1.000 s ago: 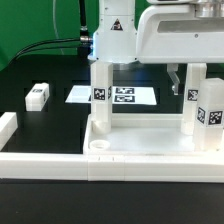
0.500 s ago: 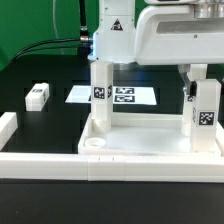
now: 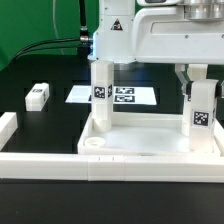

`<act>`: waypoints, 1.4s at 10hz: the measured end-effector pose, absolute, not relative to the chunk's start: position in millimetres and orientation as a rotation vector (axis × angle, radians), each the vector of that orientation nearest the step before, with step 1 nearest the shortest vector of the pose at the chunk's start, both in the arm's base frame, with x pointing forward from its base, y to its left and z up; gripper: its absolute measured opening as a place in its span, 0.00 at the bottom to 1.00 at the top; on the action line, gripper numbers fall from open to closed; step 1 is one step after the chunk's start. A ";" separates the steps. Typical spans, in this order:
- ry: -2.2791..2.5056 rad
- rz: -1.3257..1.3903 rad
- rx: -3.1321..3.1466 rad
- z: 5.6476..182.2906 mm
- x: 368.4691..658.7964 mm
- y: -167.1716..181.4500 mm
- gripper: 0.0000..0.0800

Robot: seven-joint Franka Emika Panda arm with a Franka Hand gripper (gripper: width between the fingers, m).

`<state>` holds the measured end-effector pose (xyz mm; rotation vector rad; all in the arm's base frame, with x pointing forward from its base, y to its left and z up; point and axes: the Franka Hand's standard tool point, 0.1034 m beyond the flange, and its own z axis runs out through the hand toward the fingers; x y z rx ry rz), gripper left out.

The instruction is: Assemble desk

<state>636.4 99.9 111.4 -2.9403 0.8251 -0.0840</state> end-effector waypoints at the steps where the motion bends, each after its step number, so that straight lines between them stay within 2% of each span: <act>1: 0.987 -0.071 -2.877 111.3 636.3 99.5 0.36; 7: 1.785 0.041 -2.442 112.7 634.0 104.7 0.36; 13: 2.044 0.067 -2.224 111.7 635.1 103.8 0.36; 14: 1.992 0.063 -2.271 111.4 635.0 103.3 0.57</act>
Offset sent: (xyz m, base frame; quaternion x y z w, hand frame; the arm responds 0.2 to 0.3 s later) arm -0.0037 0.0042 -0.0059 0.0117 -0.0358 0.2928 0.9554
